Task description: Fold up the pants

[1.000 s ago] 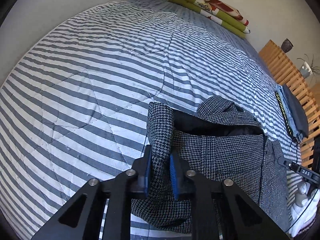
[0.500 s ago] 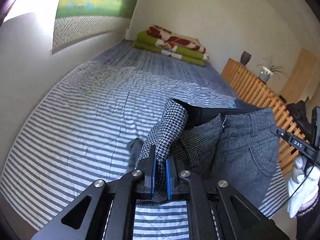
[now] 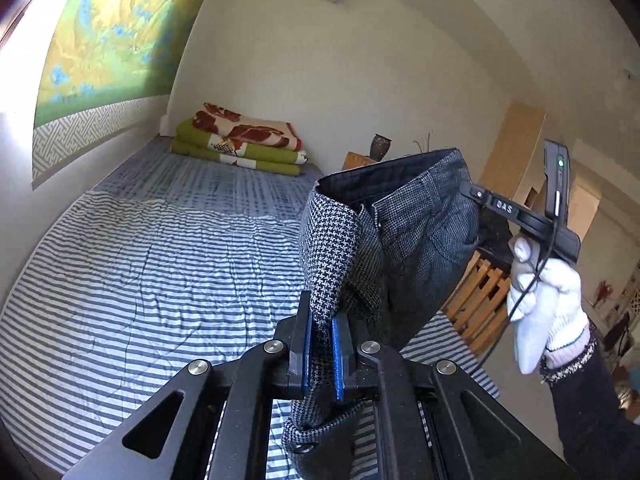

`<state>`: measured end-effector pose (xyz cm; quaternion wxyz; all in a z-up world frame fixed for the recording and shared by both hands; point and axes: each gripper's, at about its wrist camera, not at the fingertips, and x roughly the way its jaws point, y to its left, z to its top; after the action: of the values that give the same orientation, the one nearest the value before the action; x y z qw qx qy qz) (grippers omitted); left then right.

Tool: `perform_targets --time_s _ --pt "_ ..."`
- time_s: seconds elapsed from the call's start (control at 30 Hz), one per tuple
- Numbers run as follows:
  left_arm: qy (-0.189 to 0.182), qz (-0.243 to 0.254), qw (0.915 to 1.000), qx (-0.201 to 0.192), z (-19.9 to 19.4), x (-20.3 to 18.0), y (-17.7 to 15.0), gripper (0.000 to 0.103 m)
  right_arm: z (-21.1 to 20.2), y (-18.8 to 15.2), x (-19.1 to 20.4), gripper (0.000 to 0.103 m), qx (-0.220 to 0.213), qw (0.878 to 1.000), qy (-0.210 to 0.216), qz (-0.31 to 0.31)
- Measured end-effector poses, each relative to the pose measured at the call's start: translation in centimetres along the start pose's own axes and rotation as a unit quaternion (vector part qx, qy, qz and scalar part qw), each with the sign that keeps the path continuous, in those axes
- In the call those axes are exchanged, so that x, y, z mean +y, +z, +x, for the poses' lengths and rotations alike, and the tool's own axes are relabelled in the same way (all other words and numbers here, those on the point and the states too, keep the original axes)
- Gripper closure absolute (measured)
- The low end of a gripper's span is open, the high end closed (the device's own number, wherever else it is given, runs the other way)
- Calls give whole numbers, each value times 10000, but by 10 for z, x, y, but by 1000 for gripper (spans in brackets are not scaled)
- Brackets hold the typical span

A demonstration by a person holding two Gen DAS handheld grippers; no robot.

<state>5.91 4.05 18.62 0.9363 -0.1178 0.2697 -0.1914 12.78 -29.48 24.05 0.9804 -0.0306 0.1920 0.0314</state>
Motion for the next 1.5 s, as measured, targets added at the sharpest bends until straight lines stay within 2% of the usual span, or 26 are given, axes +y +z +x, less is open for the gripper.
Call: perform_targets --time_s 0.13,0.27,0.33,0.37,0.4,0.47,0.53,0.6,0.7,0.83,0.93,1.07,1.17,1.3,1.4,1.47,1.5 --pt "270 -354 9988 221 9 32 -34 95 38 2 44 99 211 9991 231 -281" --pt "940 -886 9906 441 13 94 -78 95 111 -21 137 99 739 9917 787 -702" --pt "1504 -956 9817 669 18 130 -103 84 153 -38 183 99 1019 9832 1182 -943" --pt "1936 -1073 9712 885 21 151 -114 76 178 -48 208 97 1309 9746 1406 -1152" --pt "2297 -1261 9601 982 21 171 -125 62 202 -60 231 95 1640 9658 1529 -1299" --pt "2541 -1468 9503 1043 16 204 -137 61 230 -80 257 90 1944 9606 1475 -1334" --pt "2710 -1464 9454 1068 16 225 -140 61 240 -95 264 86 2075 9559 1669 -1241" --pt "2719 -1282 9467 1160 23 236 -141 60 241 -109 259 80 2135 9540 1671 -1276" --pt "2632 -1410 9457 1282 41 255 -143 57 238 -132 235 73 2287 9527 1501 -1324" --pt "2593 -1815 9372 1464 77 286 -161 57 233 -162 190 72 2534 9508 1322 -1197" --pt "2734 -1901 9313 1475 91 287 -178 57 228 -192 156 72 2740 9482 1110 -1161" --pt "2755 -1950 9285 1546 105 287 -195 52 225 -226 114 71 3058 9438 805 -961" --pt "2905 -1838 9252 1607 114 289 -201 47 222 -252 83 68 3284 9402 589 -682" --pt "2863 -1866 9232 1757 122 298 -209 47 228 -284 54 68 3636 9300 295 -442" --pt "3078 -1705 9167 1891 131 304 -214 47 241 -302 37 68 3960 9175 30 -372" --pt "3011 -1783 9181 1862 129 308 -212 47 243 -308 24 68 3981 9165 -262 -301" --pt "2962 -1797 9203 1817 127 308 -209 47 241 -308 17 68 3969 9174 -256 -148"
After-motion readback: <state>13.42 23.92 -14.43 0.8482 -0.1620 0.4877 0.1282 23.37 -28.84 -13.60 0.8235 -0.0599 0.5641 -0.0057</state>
